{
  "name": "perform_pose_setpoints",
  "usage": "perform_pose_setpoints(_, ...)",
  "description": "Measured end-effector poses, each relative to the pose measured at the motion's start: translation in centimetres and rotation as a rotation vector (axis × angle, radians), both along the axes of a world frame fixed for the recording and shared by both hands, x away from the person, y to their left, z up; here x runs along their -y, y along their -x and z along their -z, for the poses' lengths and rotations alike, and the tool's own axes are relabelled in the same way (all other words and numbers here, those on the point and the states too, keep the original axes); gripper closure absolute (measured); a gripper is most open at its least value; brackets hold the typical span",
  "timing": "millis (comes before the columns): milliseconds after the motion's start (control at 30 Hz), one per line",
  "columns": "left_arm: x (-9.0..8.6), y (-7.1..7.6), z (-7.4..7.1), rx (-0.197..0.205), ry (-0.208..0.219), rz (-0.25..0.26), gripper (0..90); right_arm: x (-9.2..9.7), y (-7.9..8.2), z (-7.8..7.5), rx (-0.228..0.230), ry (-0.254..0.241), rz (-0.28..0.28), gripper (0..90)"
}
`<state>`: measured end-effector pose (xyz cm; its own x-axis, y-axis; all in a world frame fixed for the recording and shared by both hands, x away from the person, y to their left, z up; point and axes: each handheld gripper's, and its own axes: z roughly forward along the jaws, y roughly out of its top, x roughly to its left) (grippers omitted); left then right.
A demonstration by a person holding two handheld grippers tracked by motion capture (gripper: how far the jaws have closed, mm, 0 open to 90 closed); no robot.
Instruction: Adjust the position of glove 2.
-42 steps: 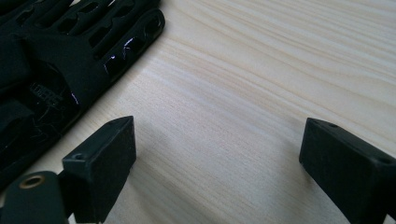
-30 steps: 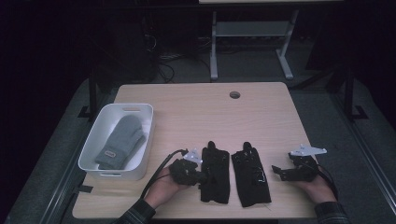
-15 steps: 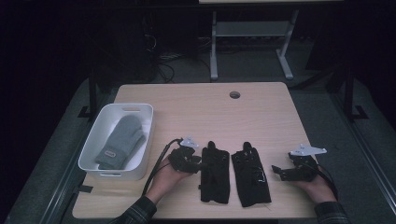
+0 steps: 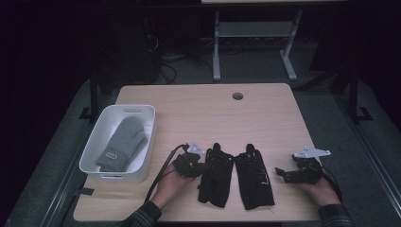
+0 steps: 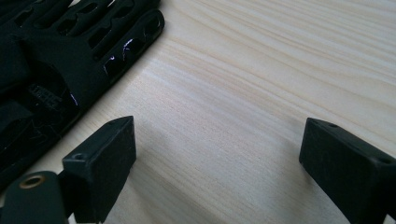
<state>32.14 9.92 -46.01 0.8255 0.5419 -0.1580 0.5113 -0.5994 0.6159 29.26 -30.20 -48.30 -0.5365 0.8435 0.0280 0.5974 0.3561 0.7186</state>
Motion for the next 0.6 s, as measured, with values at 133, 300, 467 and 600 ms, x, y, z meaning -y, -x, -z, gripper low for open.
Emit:
perform_pose_setpoints(133,0.3,0.3,0.1,0.025,0.020,-0.028,87.1,0.0,0.0,0.0,0.000,0.000,0.002,10.7)
perform_pose_setpoints(300,-0.2,-0.2,-0.1,-0.010,0.073,-0.041,87.6,-0.2,0.1,-0.4,-0.020,0.004,-0.011,22.2)
perform_pose_setpoints(467,-1.0,-0.5,-0.8,-0.031,0.135,-0.054,87.6,-0.4,0.6,-1.5,-0.057,-0.041,-0.075,56.3)
perform_pose_setpoints(600,-1.3,-0.7,-1.1,-0.030,0.171,-0.072,87.6,-1.5,1.1,-2.1,-0.078,-0.054,-0.143,82.9)
